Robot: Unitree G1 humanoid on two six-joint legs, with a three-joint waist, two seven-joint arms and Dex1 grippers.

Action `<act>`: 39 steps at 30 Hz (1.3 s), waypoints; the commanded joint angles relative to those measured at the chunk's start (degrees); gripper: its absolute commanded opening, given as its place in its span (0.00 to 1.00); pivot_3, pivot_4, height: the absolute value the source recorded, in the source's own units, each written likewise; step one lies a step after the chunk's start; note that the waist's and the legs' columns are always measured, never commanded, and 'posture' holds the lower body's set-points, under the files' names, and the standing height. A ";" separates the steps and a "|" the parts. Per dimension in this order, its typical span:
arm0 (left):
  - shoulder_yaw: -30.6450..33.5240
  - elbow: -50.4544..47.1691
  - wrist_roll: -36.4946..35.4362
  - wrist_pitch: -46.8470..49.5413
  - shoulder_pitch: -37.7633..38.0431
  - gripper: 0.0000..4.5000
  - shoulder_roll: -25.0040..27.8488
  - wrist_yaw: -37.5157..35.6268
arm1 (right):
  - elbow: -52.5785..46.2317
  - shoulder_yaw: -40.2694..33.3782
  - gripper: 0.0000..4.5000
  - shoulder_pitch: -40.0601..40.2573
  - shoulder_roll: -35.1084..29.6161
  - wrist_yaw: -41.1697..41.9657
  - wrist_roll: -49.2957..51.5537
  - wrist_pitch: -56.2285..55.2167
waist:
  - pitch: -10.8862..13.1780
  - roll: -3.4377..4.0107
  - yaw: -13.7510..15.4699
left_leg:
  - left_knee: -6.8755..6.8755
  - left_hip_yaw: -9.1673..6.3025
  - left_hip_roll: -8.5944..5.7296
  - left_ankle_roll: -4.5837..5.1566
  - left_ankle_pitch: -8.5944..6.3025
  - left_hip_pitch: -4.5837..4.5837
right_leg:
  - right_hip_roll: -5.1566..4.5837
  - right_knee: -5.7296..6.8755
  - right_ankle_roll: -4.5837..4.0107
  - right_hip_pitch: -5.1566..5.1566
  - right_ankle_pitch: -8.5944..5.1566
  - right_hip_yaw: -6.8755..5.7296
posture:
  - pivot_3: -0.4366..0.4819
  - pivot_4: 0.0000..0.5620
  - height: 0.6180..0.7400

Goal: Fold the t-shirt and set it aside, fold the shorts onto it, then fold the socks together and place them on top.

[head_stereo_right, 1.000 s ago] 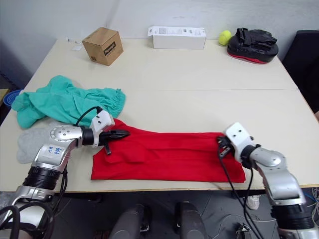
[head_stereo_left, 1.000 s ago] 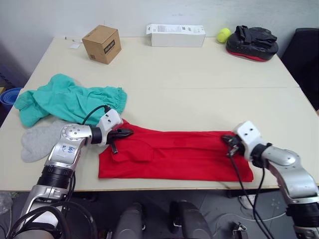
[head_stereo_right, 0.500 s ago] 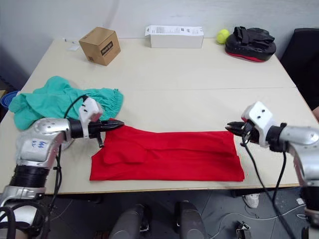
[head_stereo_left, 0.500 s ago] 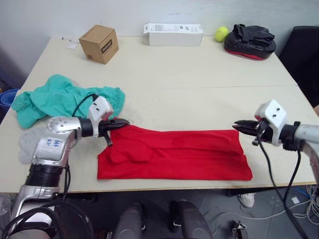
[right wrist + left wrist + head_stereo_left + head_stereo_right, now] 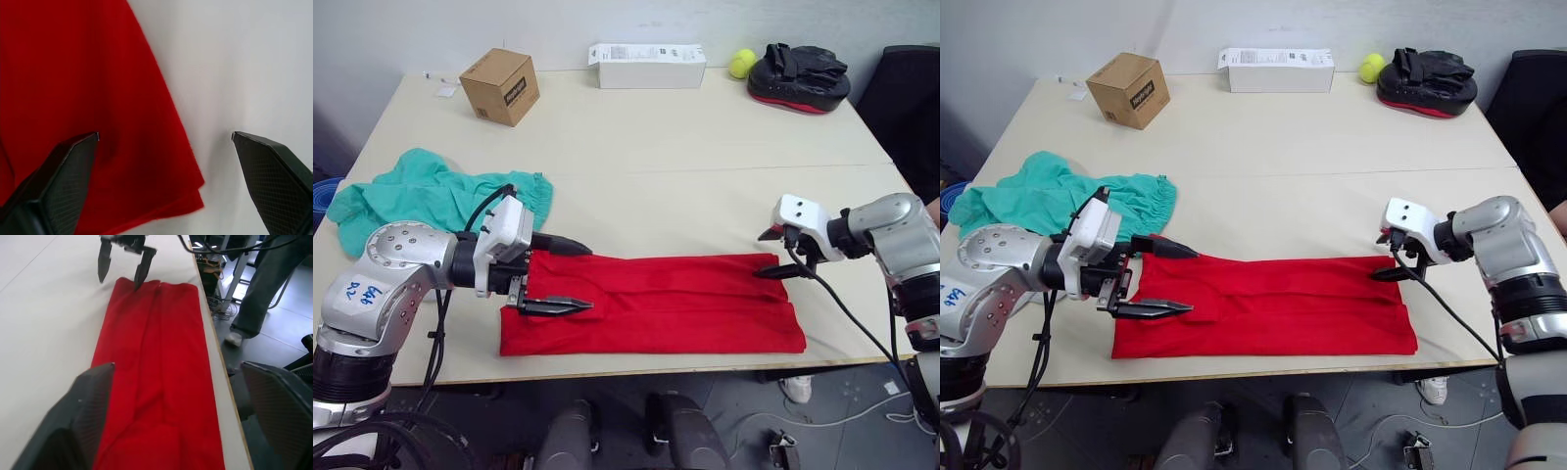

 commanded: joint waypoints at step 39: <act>3.03 -4.33 3.21 -5.29 5.04 1.00 0.26 9.91 | 43.25 7.99 0.16 -34.29 24.51 -31.14 -24.86 -26.38 | 0.03 0.05 -0.52 | -0.16 0.10 0.00 -0.17 0.10 -0.07 | 0.04 0.10 -0.12 -0.23 -0.06 0.08 | 0.48 0.27 1.00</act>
